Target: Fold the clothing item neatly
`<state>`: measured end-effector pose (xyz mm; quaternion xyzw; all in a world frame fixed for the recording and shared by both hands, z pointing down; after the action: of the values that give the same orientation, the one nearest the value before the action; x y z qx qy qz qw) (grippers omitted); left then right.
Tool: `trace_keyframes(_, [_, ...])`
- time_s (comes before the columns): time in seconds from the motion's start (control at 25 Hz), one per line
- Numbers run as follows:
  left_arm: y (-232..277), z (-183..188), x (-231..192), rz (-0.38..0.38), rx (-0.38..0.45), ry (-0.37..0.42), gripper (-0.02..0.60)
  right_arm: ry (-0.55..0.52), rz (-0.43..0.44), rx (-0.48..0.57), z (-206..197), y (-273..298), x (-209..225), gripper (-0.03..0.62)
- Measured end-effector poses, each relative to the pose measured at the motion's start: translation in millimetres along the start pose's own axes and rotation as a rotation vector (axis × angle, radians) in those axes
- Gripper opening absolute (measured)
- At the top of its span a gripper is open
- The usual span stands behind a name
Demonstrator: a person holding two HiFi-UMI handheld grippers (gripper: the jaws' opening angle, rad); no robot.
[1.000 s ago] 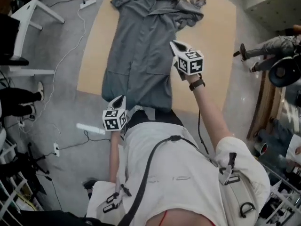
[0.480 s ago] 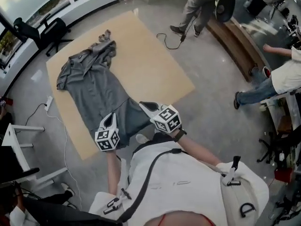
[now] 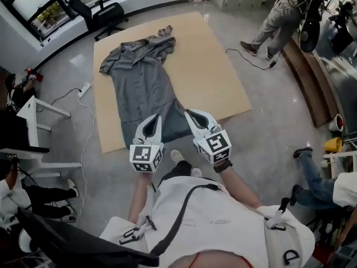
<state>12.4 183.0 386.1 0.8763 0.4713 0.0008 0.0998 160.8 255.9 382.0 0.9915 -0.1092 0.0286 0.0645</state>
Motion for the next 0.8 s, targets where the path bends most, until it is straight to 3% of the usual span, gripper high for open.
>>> trace_keyframes(0.12, [-35.5,-5.2,3.7,0.080,0.010,0.010,0.000,0.011,0.063,-0.009,-5.3,1.8,-25.1,0.005])
trace_keyframes(0.36, [-76.7,-22.6,-16.4,0.149,0.004,-0.057,0.000,0.009,0.166,-0.062,-14.9,21.8,-77.4,0.005])
trace_keyframes(0.64, [-97.3,-32.0,-113.6,0.174,0.024,-0.075,0.000,0.037,0.169,-0.090,-27.6,107.2,-119.1,0.005])
trace_keyframes(0.8, [-94.6,-40.0,-175.8,0.117,0.026,-0.076,0.000,0.075,0.166,-0.127,-40.0,169.7,-147.2,0.005])
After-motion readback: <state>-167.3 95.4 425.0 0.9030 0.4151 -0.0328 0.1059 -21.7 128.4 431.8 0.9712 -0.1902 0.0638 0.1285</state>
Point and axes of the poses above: the fingertips, and each gripper's own axes: y forward along the fingers, x to its right, z out of its top, the point moved 6 cm from there along -y, backward along the fingers, and after that the axes turned 2 degrees about x, right-handed, at the moved point
